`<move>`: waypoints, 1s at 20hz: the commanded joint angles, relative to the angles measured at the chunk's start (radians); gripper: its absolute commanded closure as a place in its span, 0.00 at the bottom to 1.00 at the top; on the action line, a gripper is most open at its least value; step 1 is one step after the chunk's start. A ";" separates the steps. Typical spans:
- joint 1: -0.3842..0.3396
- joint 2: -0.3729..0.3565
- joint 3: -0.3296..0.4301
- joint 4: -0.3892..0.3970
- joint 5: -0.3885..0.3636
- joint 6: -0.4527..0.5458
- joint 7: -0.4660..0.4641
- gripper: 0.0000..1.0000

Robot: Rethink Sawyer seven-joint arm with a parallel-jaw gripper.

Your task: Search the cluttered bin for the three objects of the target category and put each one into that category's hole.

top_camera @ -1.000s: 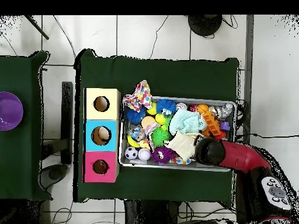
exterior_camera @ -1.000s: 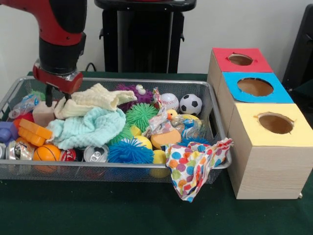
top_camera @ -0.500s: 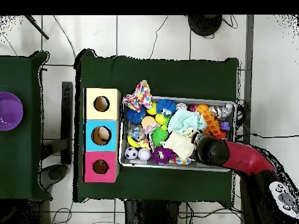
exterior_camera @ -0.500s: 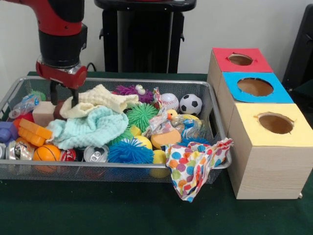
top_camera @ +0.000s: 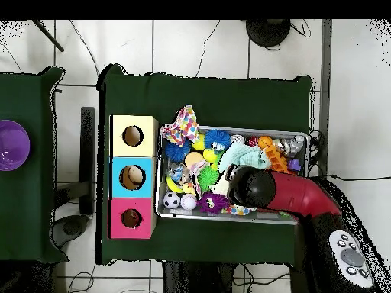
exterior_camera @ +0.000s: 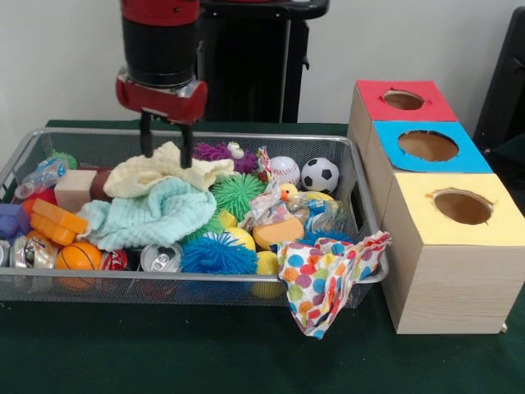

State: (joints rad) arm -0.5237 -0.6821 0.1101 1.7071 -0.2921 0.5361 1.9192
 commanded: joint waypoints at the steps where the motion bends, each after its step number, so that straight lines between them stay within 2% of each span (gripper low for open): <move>1: 0.053 -0.034 0.050 0.057 0.079 0.080 0.115 0.00; 10: 0.170 0.107 -0.018 0.061 0.111 -0.105 0.239 0.00; 20: 0.250 0.193 -0.068 0.069 0.152 -0.222 0.272 0.00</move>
State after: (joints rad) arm -0.2986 -0.5679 0.0807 1.7180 -0.1981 0.3857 1.9194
